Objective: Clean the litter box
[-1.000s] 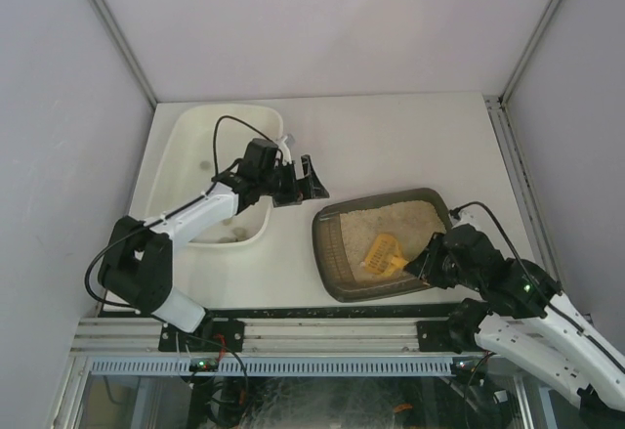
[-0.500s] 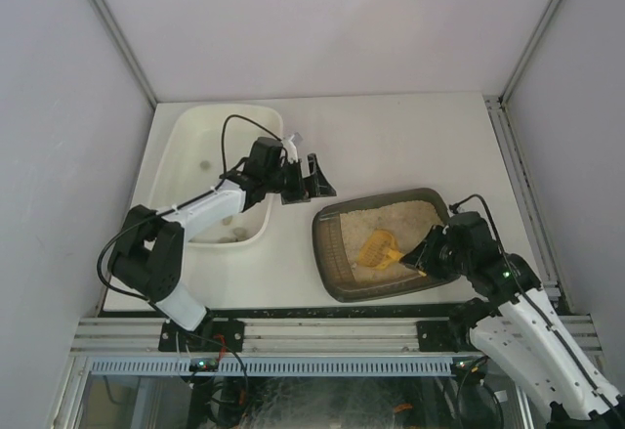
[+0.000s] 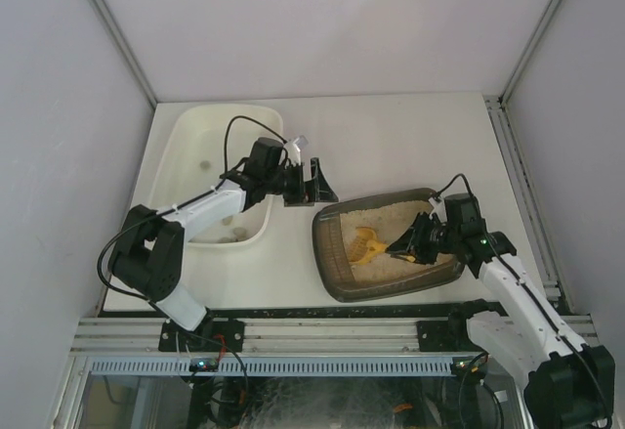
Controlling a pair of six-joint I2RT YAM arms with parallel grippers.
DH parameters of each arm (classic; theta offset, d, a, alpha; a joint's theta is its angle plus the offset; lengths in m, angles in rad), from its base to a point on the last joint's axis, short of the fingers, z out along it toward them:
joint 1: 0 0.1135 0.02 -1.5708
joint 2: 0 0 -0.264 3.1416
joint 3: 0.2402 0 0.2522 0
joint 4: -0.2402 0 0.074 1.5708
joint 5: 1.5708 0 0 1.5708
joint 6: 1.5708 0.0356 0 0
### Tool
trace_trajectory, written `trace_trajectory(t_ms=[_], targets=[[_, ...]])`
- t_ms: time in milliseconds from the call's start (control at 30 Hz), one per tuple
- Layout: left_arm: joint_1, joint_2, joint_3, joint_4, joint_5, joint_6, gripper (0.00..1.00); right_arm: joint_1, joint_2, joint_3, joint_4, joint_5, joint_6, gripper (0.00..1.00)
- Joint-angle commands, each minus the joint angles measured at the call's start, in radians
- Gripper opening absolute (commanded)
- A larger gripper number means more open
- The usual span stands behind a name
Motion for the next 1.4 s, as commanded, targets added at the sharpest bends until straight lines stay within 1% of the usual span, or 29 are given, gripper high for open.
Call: trace_trajectory(t_ms=[0, 67, 167, 233, 300, 367, 467, 567, 700, 900, 1033, 1133, 1233, 1267, 1367], targets=[[0.003, 0.005, 0.034, 0.021, 0.083, 0.029, 1.00, -0.019, 0.052, -0.004, 0.115, -0.115, -0.102, 0.00], [0.003, 0.024, 0.065, -0.027, 0.118, 0.059, 1.00, -0.027, 0.067, -0.005, 0.140, -0.101, -0.142, 0.00], [0.003, 0.050, 0.143, -0.179, 0.155, 0.151, 1.00, -0.042, 0.067, -0.005, 0.172, -0.086, -0.173, 0.00], [0.003, 0.041, 0.177, -0.287, 0.132, 0.211, 1.00, -0.053, 0.071, -0.005, 0.205, -0.101, -0.180, 0.00], [0.003, 0.008, 0.174, -0.344, 0.069, 0.241, 1.00, -0.064, 0.088, -0.004, 0.245, -0.119, -0.185, 0.00], [0.003, -0.033, 0.150, -0.350, 0.031, 0.240, 1.00, -0.071, 0.126, 0.003, 0.279, -0.143, -0.201, 0.00], [0.003, -0.045, 0.136, -0.359, 0.001, 0.204, 1.00, -0.074, 0.209, 0.026, 0.300, -0.194, -0.225, 0.00], [0.001, -0.019, 0.144, -0.357, 0.028, 0.170, 1.00, -0.074, 0.281, 0.041, 0.339, -0.253, -0.231, 0.00], [-0.004, 0.044, 0.164, -0.330, 0.082, 0.117, 1.00, -0.075, 0.342, 0.050, 0.382, -0.282, -0.256, 0.00], [-0.013, 0.097, 0.204, -0.303, 0.112, 0.111, 1.00, -0.071, 0.419, 0.050, 0.496, -0.338, -0.262, 0.00], [-0.014, 0.138, 0.234, -0.278, 0.129, 0.094, 1.00, -0.065, 0.475, 0.050, 0.629, -0.402, -0.232, 0.00], [-0.014, 0.155, 0.237, -0.222, 0.148, 0.057, 1.00, -0.042, 0.488, 0.041, 0.713, -0.377, -0.224, 0.00], [-0.016, 0.171, 0.243, -0.175, 0.183, 0.012, 1.00, -0.025, 0.495, 0.013, 0.838, -0.362, -0.182, 0.00], [-0.017, 0.174, 0.245, -0.164, 0.194, 0.001, 1.00, -0.024, 0.497, -0.003, 0.885, -0.364, -0.164, 0.00], [-0.017, 0.180, 0.250, -0.138, 0.215, -0.009, 1.00, -0.029, 0.495, -0.091, 1.110, -0.358, -0.074, 0.00]])
